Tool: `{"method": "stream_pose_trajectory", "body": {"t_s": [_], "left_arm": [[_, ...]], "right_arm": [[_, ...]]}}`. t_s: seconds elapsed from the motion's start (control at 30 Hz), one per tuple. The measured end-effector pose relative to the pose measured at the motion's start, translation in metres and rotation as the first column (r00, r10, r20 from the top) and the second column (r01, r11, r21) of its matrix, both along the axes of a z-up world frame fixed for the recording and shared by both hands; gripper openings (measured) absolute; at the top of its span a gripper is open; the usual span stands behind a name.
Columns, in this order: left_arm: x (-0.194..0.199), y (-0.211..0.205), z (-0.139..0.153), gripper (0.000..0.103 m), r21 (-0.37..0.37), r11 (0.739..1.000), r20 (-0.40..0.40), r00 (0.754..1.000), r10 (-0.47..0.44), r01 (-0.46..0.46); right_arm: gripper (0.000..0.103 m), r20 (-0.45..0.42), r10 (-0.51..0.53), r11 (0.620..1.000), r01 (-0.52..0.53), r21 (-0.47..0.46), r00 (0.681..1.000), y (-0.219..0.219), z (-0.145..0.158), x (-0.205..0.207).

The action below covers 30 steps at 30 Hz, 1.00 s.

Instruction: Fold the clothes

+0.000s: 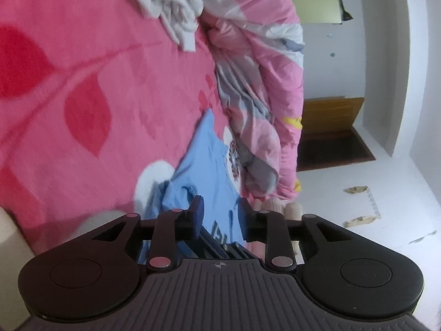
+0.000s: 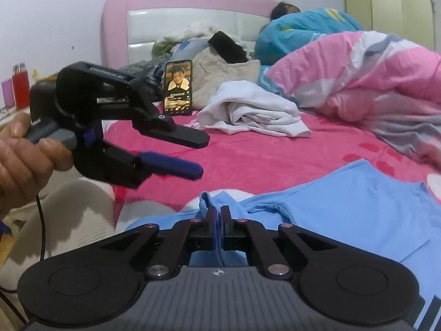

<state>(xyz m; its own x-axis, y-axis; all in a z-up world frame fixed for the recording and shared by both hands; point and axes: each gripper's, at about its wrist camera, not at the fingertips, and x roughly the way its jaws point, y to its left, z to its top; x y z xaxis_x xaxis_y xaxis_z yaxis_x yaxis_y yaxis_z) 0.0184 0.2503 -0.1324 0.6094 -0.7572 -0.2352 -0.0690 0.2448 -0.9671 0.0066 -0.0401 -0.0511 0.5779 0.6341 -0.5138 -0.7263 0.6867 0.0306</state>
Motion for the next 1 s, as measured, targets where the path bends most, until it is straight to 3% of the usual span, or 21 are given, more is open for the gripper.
{"method": "stream_pose_trajectory", "body": {"t_s": [0.37,0.63,1.0], "left_arm": [[0.015,-0.010,-0.005,0.030,-0.003,1.000,-0.067,0.997,-0.024,0.023],[0.009,0.006,0.001,0.032,0.029,0.999,-0.077,0.997,0.025,-0.023],[0.021,-0.008,-0.013,0.036,-0.036,0.999,-0.146,0.988,-0.042,0.037]], "right_arm": [[0.002,-0.001,-0.006,0.998,0.006,0.057,1.000,-0.007,0.006,0.004],[0.002,-0.006,-0.025,0.996,0.025,0.085,1.000,-0.016,0.007,0.010],[0.002,0.036,0.006,0.995,-0.009,0.097,0.999,-0.015,0.017,0.006]]}}
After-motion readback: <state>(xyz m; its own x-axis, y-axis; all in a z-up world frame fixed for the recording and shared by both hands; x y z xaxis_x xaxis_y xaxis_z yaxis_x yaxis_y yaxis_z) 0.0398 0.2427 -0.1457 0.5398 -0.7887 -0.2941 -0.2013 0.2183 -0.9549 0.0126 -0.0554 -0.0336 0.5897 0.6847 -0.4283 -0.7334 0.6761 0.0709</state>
